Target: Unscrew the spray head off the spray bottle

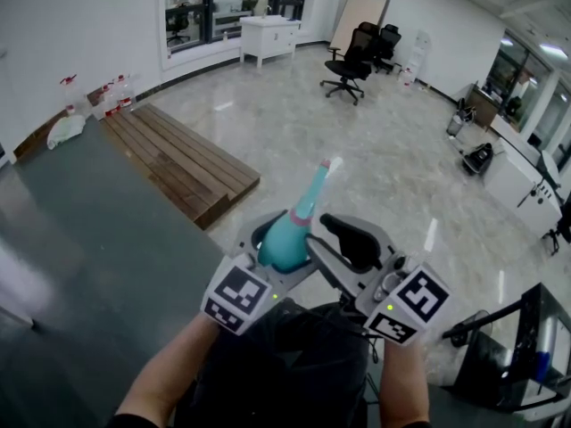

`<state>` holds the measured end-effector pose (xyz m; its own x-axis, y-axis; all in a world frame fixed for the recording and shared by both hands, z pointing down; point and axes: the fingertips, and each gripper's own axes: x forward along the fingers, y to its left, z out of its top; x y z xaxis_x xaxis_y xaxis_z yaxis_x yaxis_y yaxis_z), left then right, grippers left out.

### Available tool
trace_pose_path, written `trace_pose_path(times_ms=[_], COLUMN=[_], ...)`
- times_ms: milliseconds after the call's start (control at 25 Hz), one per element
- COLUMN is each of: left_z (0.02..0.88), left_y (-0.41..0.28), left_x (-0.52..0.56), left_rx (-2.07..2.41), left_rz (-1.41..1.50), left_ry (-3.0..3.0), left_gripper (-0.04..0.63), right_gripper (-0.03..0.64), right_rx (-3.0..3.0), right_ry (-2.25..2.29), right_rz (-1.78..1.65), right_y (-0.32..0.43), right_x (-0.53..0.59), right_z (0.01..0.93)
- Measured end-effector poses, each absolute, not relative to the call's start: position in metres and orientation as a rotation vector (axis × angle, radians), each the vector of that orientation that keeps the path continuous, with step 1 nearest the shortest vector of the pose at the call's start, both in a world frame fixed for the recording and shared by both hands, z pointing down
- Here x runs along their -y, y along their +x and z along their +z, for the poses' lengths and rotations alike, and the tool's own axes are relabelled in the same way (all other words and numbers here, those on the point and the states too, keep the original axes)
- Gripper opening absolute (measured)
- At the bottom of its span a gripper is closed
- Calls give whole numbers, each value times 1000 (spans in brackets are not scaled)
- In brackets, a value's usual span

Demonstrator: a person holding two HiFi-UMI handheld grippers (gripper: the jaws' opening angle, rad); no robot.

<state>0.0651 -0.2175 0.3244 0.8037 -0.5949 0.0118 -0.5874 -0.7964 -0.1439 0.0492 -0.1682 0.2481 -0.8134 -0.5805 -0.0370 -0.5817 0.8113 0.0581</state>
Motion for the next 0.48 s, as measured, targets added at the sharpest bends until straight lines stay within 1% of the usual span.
trace_pose_path(times_ms=[320, 480], left_z=[335, 338], left_y=[61, 65], left_x=[228, 227], left_rx=[-1120, -1145], left_rz=[-98, -135], left_ry=[-2813, -2773], left_gripper=[425, 425], right_gripper=[146, 146], right_rx=[-2871, -2868], right_ry=[-1250, -1304], right_rz=[-81, -112], right_y=[45, 46], right_x=[189, 191], right_z=[250, 255])
